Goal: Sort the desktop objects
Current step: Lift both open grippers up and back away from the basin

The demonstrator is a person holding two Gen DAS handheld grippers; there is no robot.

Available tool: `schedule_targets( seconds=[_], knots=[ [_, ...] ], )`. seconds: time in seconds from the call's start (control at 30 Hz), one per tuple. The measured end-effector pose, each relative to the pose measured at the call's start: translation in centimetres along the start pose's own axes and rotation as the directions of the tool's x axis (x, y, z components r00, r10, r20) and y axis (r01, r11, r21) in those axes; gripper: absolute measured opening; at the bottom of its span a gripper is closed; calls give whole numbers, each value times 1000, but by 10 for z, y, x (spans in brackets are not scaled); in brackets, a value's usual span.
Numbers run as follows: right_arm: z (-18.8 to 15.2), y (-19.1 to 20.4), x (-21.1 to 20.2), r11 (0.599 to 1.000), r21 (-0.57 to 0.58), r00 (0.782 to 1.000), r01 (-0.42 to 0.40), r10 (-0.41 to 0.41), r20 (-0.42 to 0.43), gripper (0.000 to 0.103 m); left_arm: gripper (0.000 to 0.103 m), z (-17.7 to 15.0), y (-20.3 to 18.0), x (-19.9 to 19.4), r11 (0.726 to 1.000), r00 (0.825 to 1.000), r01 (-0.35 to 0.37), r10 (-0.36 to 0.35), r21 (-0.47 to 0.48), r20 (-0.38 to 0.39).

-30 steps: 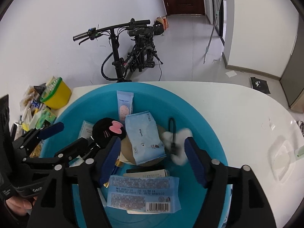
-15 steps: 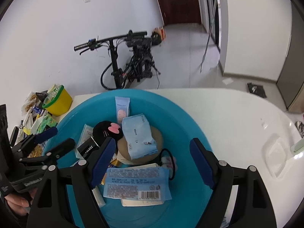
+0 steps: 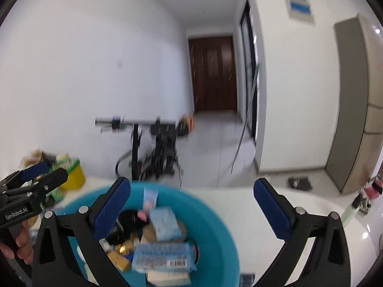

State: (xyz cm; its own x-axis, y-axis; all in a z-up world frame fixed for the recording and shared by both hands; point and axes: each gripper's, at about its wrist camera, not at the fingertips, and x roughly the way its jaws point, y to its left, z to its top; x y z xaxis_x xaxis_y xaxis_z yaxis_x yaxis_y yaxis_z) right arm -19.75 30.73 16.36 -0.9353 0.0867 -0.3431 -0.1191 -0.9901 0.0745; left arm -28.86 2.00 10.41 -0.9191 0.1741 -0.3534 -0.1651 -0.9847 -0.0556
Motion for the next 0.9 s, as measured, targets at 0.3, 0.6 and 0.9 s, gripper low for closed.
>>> schedule_targets(
  seconds=[0.3,0.6,0.9],
  knots=[
    [13,3,-18,999,-16,996,36,-34,86,103,103,14,-10,-30,999,995,1,-6,51,95],
    [11,-4,-38,999,-10,996,53,-52,69,103,103,14,-15,-63,995,986,4,-20,100,167],
    [5,-3,-49,997,-15,996,81,-80,48,103,103,6,-8,-86,999,989,23,-28,33,145]
  ],
)
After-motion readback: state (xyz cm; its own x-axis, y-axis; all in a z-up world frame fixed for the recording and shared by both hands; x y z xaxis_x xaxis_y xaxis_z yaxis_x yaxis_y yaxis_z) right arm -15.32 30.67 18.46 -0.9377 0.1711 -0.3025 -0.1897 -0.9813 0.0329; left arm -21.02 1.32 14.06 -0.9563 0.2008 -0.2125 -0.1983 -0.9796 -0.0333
